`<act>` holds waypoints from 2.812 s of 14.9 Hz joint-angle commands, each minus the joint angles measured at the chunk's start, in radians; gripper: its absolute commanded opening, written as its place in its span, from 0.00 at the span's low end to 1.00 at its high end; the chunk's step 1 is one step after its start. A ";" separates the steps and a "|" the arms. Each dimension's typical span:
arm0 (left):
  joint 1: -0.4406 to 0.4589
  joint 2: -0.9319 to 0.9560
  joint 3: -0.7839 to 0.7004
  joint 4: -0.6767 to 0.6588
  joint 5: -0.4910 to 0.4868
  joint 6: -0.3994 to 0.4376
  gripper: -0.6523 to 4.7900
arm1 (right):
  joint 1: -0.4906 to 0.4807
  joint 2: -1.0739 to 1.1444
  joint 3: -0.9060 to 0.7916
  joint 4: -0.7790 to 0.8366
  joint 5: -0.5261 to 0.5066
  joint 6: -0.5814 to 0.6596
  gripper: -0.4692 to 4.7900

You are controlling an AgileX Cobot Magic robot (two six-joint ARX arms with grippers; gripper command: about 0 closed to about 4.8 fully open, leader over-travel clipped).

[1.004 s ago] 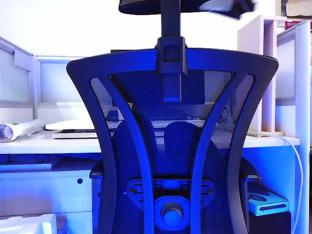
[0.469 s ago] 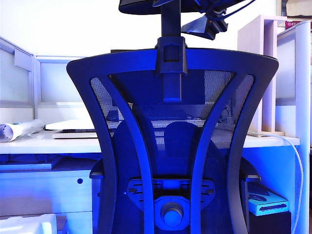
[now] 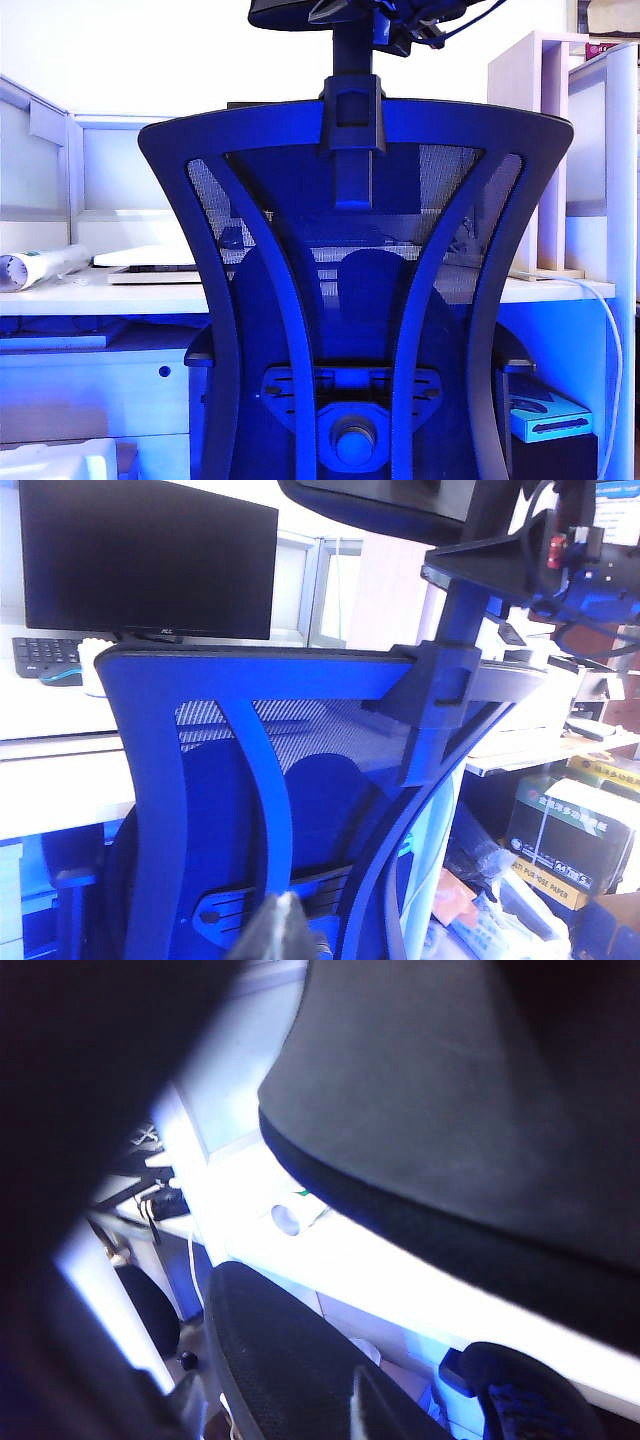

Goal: Pull out the black chair under the table.

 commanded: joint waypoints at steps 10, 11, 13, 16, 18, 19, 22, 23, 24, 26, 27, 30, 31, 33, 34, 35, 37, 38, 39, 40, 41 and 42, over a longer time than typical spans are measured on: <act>0.001 0.000 0.000 0.011 -0.004 0.003 0.11 | 0.105 -0.234 0.004 -0.190 0.032 0.100 0.07; 0.001 0.000 0.000 0.010 -0.003 0.005 0.11 | 0.121 -0.253 0.004 -0.220 0.037 0.090 0.07; 0.001 0.000 0.000 -0.007 -0.004 0.005 0.11 | 0.150 -0.297 0.003 -0.297 0.043 0.088 0.07; 0.001 0.000 0.000 -0.013 -0.005 0.005 0.11 | 0.159 -0.363 0.003 -0.361 0.047 0.086 0.07; 0.002 0.000 -0.001 -0.014 -0.011 0.005 0.11 | 0.158 -0.415 0.003 -0.412 0.056 0.083 0.07; 0.001 0.000 -0.001 -0.013 -0.014 0.006 0.11 | 0.158 -0.431 0.003 -0.430 0.061 0.073 0.07; 0.001 0.000 -0.001 -0.018 -0.031 0.005 0.11 | 0.159 -0.443 0.003 -0.496 0.058 0.073 0.07; 0.001 0.000 0.000 -0.018 -0.030 0.005 0.11 | 0.159 -0.443 0.003 -0.523 0.055 0.073 0.07; 0.001 0.000 0.000 -0.018 -0.030 0.005 0.11 | 0.159 -0.443 0.003 -0.546 0.021 0.073 0.07; 0.001 0.000 0.000 -0.018 -0.030 0.005 0.11 | 0.159 -0.444 0.003 -0.573 -0.014 0.074 0.45; 0.001 0.000 0.000 -0.018 -0.030 0.005 0.11 | 0.159 -0.444 0.003 -0.587 -0.013 0.074 0.75; 0.002 0.000 0.000 -0.018 -0.030 0.005 0.11 | 0.158 -0.446 0.003 -0.645 0.002 0.073 0.97; 0.002 0.000 0.000 -0.017 -0.031 0.006 0.11 | 0.158 -0.450 0.003 -0.680 0.002 0.073 0.97; 0.002 0.000 0.000 -0.019 -0.031 0.006 0.11 | 0.159 -0.467 0.003 -0.781 0.008 0.072 0.97; 0.002 0.000 0.000 -0.019 -0.030 0.006 0.11 | 0.158 -0.488 -0.001 -0.825 0.050 0.058 0.97; 0.001 0.000 0.000 -0.019 -0.030 0.006 0.11 | 0.158 -0.519 -0.015 -0.826 0.089 0.047 0.97; 0.001 0.000 0.000 -0.017 -0.030 0.006 0.11 | 0.157 -0.587 -0.030 -0.822 0.141 0.046 0.97; 0.001 0.000 0.000 -0.018 -0.030 0.006 0.11 | 0.157 -0.628 -0.030 -0.829 0.154 0.047 0.97; 0.002 0.000 0.000 -0.017 -0.030 0.006 0.11 | 0.157 -0.668 -0.030 -0.837 0.170 0.047 0.97; 0.001 0.000 0.000 -0.018 -0.030 0.006 0.11 | 0.157 -0.705 -0.030 -0.861 0.193 0.047 0.97; 0.001 0.000 0.000 -0.018 -0.030 0.006 0.11 | 0.157 -0.740 -0.032 -0.898 0.224 0.043 0.97; 0.002 0.000 0.000 -0.018 -0.030 0.006 0.11 | 0.157 -0.800 -0.054 -0.962 0.273 0.031 0.97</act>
